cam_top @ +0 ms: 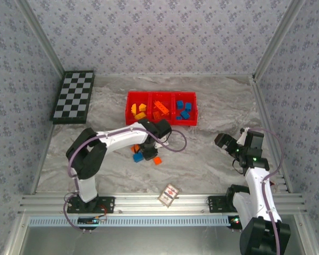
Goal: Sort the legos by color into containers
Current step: Pick up the lego from the middle-left of the table, then place the lego in the container.
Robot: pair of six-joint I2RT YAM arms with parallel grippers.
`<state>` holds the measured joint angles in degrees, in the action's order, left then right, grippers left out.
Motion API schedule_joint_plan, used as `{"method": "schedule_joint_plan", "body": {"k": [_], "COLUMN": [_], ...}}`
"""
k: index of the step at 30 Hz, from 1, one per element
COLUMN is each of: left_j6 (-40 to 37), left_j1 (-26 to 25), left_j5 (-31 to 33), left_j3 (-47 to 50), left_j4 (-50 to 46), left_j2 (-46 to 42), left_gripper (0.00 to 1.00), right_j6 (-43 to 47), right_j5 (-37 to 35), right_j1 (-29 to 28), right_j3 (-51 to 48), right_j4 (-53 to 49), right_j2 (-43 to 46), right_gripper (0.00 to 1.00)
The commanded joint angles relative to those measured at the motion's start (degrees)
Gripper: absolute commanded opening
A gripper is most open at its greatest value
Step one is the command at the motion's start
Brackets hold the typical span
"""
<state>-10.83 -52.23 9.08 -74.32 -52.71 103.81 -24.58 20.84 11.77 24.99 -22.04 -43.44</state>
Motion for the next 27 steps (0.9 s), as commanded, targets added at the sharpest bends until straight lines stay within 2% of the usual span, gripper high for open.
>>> {"method": "schedule_joint_plan", "body": {"k": [1, 6, 13, 17, 27], "left_j6": [1.05, 2.99, 5.07, 5.05, 2.76], "left_j1": [0.57, 3.78, 13.85, 18.9, 25.01], "left_j5": [1.29, 1.85, 1.73, 1.89, 1.38], "left_j3": [-1.11, -1.92, -7.93, -14.62, -33.28], "left_j4": [-1.12, 2.16, 8.07, 9.91, 9.58], "left_j2": [-5.55, -10.59, -9.46, -5.05, 12.04], "left_gripper": [0.41, 0.42, 0.36, 0.34, 0.31], "right_j6": [0.47, 0.4, 0.24, 0.23, -0.1], "right_j5": [0.34, 0.25, 0.45, 0.8, 1.74], "right_j1": [0.4, 0.4, 0.49, 0.48, 0.53], "right_j3": [0.65, 0.58, 0.39, 0.41, 0.06], "right_j4": [-0.63, -0.41, 0.05, -0.1, -0.55], "right_j2": [0.28, 0.32, 0.32, 0.31, 0.27], "right_gripper": [1.0, 1.0, 1.0, 0.99, 1.0]}}
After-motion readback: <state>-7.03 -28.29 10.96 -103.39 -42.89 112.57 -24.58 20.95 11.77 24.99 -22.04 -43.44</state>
